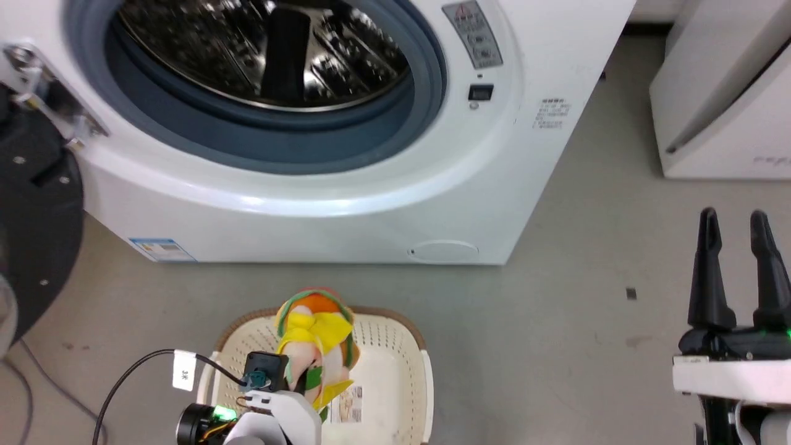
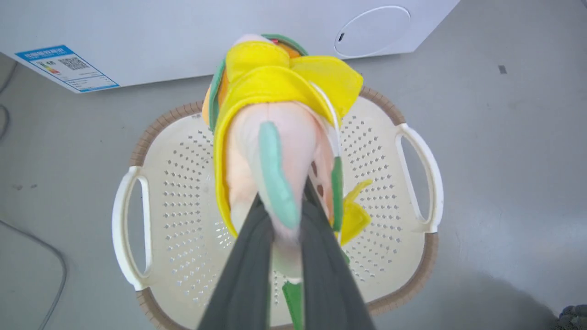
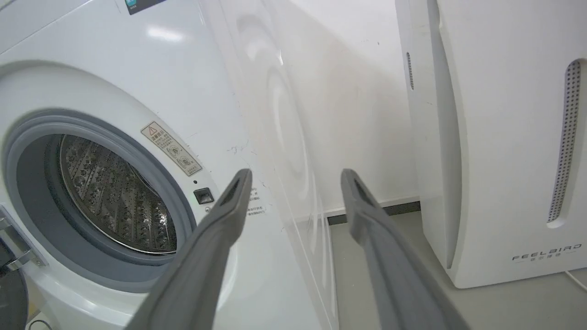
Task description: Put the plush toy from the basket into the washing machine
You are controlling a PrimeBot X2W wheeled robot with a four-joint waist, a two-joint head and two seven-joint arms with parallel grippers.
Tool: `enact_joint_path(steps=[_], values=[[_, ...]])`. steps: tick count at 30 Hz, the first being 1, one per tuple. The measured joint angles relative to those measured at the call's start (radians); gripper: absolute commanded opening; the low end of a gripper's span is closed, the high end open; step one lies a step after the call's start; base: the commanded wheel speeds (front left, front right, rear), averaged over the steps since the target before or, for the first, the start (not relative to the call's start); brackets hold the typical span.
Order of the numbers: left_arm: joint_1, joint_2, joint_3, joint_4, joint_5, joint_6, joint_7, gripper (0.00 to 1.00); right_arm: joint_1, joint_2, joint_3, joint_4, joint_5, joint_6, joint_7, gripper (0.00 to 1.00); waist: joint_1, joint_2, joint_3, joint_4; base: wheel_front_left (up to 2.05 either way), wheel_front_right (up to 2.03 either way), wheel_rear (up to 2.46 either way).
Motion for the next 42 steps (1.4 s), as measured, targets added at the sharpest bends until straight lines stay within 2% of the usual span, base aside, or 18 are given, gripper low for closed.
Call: enact_joint_path(steps=[10,19,25,29,42], values=[[0.085,0.008,0.036,-0.243,0.007,0.013,-0.001,0.0,0.062,0.0,-0.007,0.004,-0.003,0.0,0.0,1.0,-0.0001,0.0,-0.105,0.023,0.0,0.0,0.0],[0.113,0.021,0.105,-0.479,0.028,0.039,-0.001,0.0,0.074,0.0,0.001,0.0,-0.005,0.0,0.0,1.0,0.0,0.0,-0.124,0.019,0.0,0.0,0.0],[0.112,0.016,0.179,-0.605,0.045,0.081,-0.001,0.0,0.072,0.0,0.009,-0.008,-0.006,0.0,0.0,1.0,0.0,0.0,-0.097,0.006,0.0,0.0,0.0],[0.093,0.005,0.219,-0.657,0.063,0.093,-0.001,0.0,0.053,0.0,0.016,-0.012,-0.01,0.0,0.0,1.0,0.0001,0.0,-0.065,-0.008,0.0,0.0,0.0],[-0.151,0.016,0.326,-0.702,0.143,0.113,-0.001,0.0,-0.067,0.0,0.053,-0.039,-0.038,0.0,0.0,1.0,0.0002,0.0,0.105,-0.058,0.0,0.0,0.0]])
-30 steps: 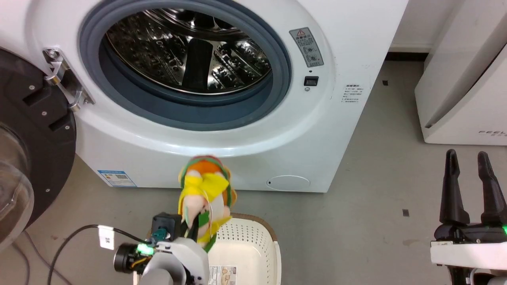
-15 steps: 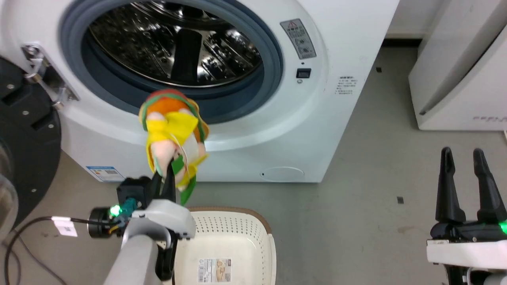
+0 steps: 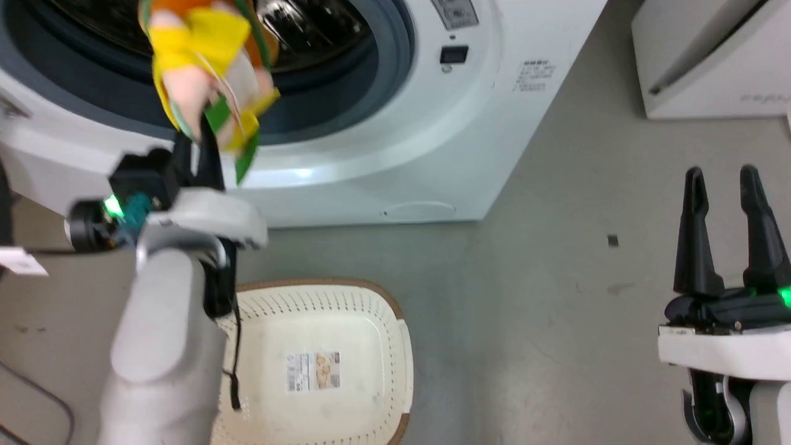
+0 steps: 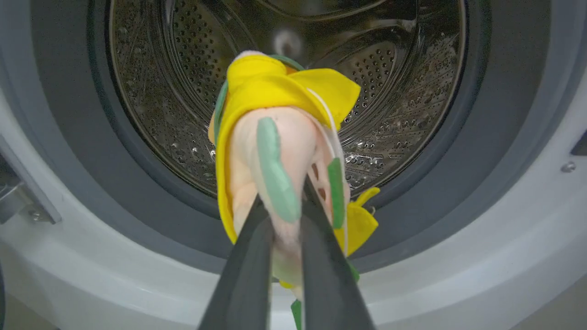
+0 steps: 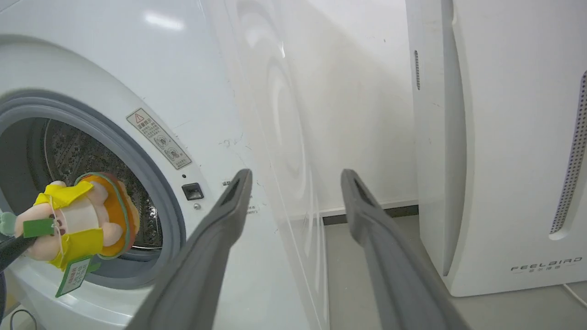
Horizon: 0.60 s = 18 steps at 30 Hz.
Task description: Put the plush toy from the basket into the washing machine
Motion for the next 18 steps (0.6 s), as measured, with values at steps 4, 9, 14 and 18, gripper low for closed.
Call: enact_joint_path(steps=[4,9,14,18], values=[[-0.092,0.023,0.021,0.021,0.021,0.0,0.0,0.0,-0.037,0.0,0.01,-0.005,-0.002,0.0,0.0,1.0,0.0,0.0,0.061,-0.02,0.0,0.0,0.0],[-0.193,0.043,0.033,0.048,0.048,0.011,0.0,0.0,-0.077,0.0,0.016,-0.014,-0.009,0.0,0.0,1.0,0.0,0.0,0.134,-0.048,0.0,0.0,0.0],[-0.302,0.078,0.063,0.096,0.051,0.019,0.0,0.0,-0.104,0.0,0.03,-0.024,-0.009,0.0,0.0,1.0,0.0,0.0,0.198,-0.078,0.0,0.0,0.0],[-0.381,0.104,0.081,0.142,0.051,0.021,0.0,0.0,-0.119,0.0,0.031,-0.028,-0.009,0.0,0.0,1.0,0.0001,0.0,0.244,-0.1,0.0,0.0,0.0]])
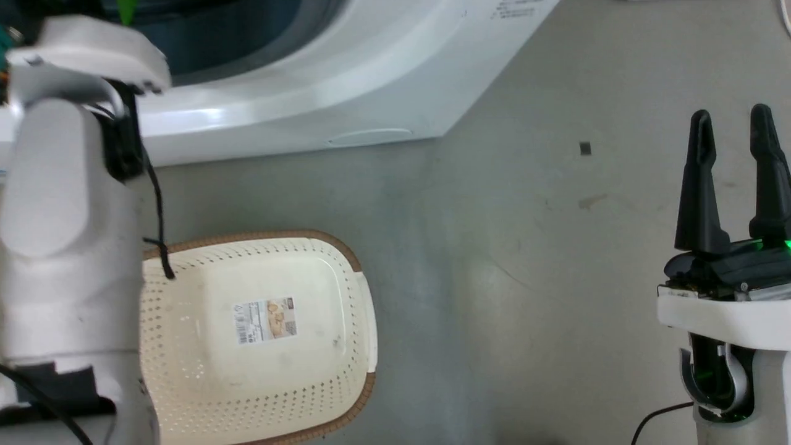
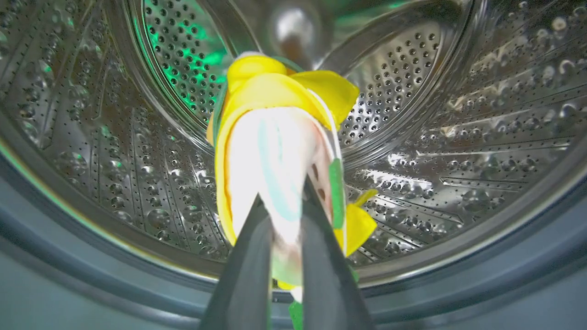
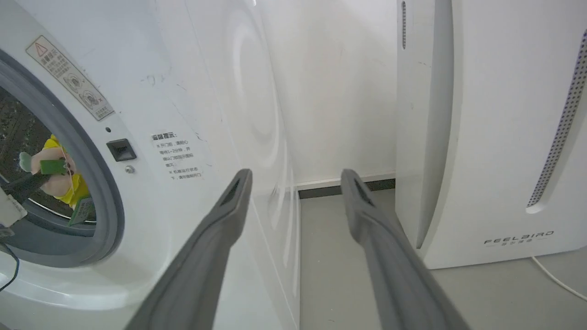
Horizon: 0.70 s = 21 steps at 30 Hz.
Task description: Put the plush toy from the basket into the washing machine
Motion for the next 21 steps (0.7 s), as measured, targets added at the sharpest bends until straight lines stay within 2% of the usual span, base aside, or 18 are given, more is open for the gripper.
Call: enact_joint_path(steps=[11,12,13,21], values=[[-0.17,0.064,0.038,0.116,-0.01,0.0,0.0,0.0,-0.029,0.0,0.011,-0.004,0.011,0.0,0.0,1.0,0.0,0.0,0.096,-0.054,0.0,0.0,0.0],[-0.181,0.067,0.039,0.119,-0.009,0.002,0.0,0.46,-0.029,0.0,0.011,-0.004,0.011,0.0,0.0,1.0,0.0,-0.0001,0.102,-0.056,0.0,0.0,0.0],[-0.191,0.068,0.038,0.119,-0.007,0.008,0.0,1.0,-0.03,0.0,0.01,-0.005,0.011,0.0,0.0,1.0,0.0,-0.0001,0.108,-0.058,0.0,0.0,0.0],[-0.206,0.067,0.031,0.142,0.006,0.015,0.0,1.0,-0.042,0.0,0.01,0.004,0.017,0.0,0.0,1.0,0.0,0.0,0.099,-0.052,0.0,0.0,0.0]])
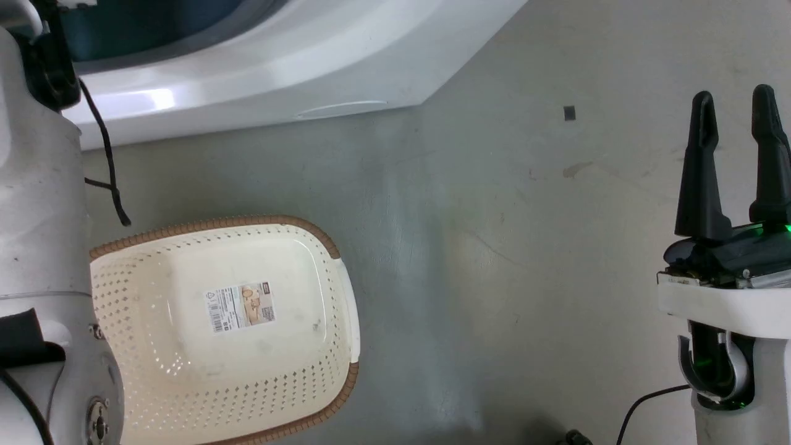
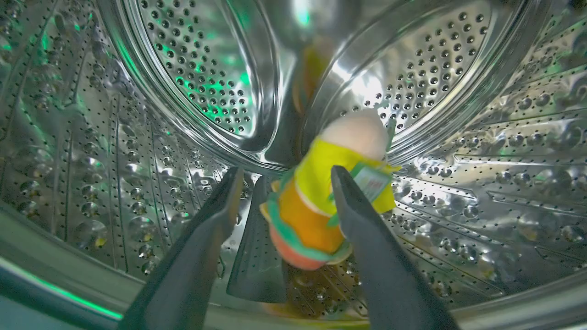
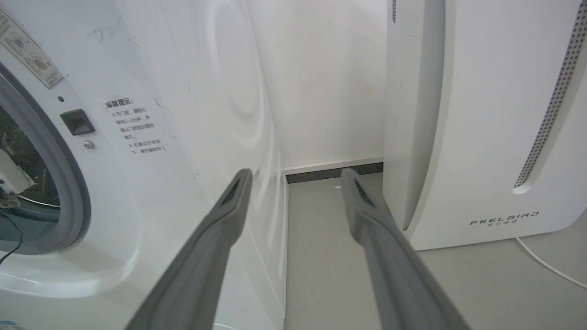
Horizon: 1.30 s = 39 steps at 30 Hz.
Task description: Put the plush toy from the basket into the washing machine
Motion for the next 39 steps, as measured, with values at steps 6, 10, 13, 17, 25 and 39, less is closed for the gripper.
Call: enact_joint_path(steps=[6,10,13,17,25,39], values=[[0.074,-0.018,0.004,0.013,-0.008,-0.007,0.0,1.0,0.005,0.0,-0.002,0.018,-0.009,0.0,0.0,1.0,-0.0001,0.0,-0.058,0.009,0.0,0.0,0.0],[0.158,-0.036,0.005,0.007,-0.012,-0.018,0.0,1.0,0.028,0.0,-0.017,0.038,-0.036,0.0,0.0,1.0,-0.0001,0.0,-0.111,0.02,0.0,0.0,0.0],[0.212,-0.041,0.004,-0.007,-0.015,-0.026,0.0,1.0,0.047,0.0,-0.026,0.055,-0.054,0.0,0.0,1.0,-0.0001,0.0,-0.153,0.032,0.0,0.0,0.0],[0.306,-0.061,0.0,-0.041,-0.012,-0.035,0.0,1.0,0.081,0.0,-0.031,0.072,-0.07,0.0,0.0,1.0,-0.0002,0.0,-0.212,0.05,0.0,0.0,0.0],[0.53,-0.122,-0.023,-0.191,-0.004,-0.053,-0.001,1.0,0.163,0.0,-0.035,0.098,-0.107,0.0,0.0,1.0,-0.0002,0.0,-0.355,0.093,0.0,0.0,0.0],[0.889,-0.177,-0.059,-0.411,0.005,-0.084,-0.001,1.0,0.308,0.0,-0.045,0.133,-0.145,0.0,0.0,1.0,-0.0003,0.0,-0.569,0.155,0.0,0.0,0.0]])
